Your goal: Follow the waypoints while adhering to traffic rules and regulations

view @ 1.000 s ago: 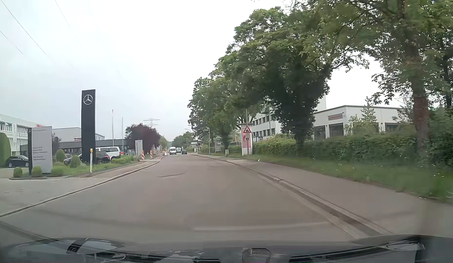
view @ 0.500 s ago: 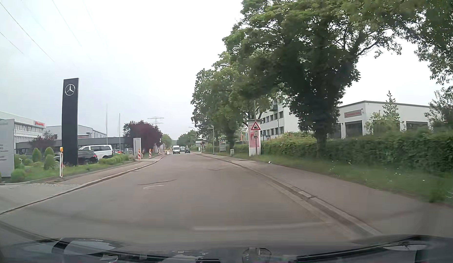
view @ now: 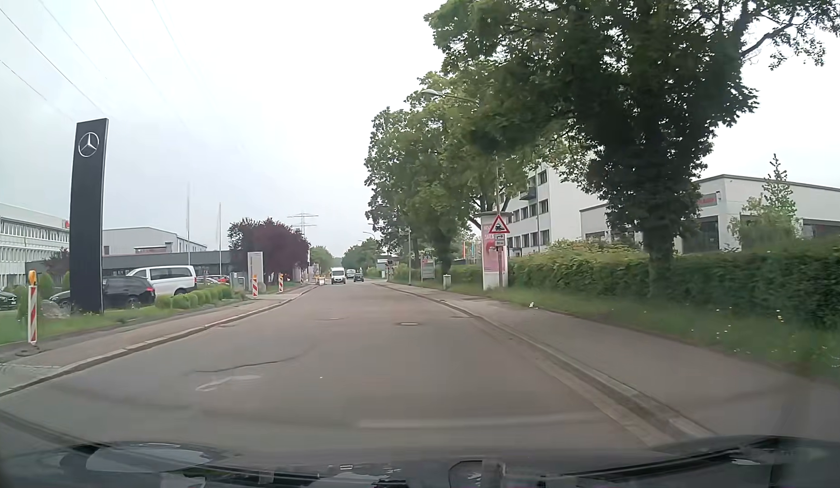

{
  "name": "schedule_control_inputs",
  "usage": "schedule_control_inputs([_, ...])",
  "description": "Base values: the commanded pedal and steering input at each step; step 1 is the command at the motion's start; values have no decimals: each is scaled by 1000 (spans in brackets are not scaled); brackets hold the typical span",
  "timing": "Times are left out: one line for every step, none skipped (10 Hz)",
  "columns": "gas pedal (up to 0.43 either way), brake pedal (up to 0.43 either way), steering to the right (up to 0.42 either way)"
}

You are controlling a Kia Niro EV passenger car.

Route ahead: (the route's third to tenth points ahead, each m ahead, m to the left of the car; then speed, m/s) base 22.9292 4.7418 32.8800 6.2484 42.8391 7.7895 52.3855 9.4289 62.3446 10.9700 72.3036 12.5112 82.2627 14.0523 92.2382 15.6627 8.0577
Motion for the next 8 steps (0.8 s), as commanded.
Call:
schedule_control_inputs([59, 0, -34])
schedule_control_inputs([59, 0, -34])
schedule_control_inputs([59, 0, -34])
schedule_control_inputs([59, 0, -33])
schedule_control_inputs([59, 0, -32])
schedule_control_inputs([59, 0, -26])
schedule_control_inputs([59, 0, -22])
schedule_control_inputs([59, 0, -22])
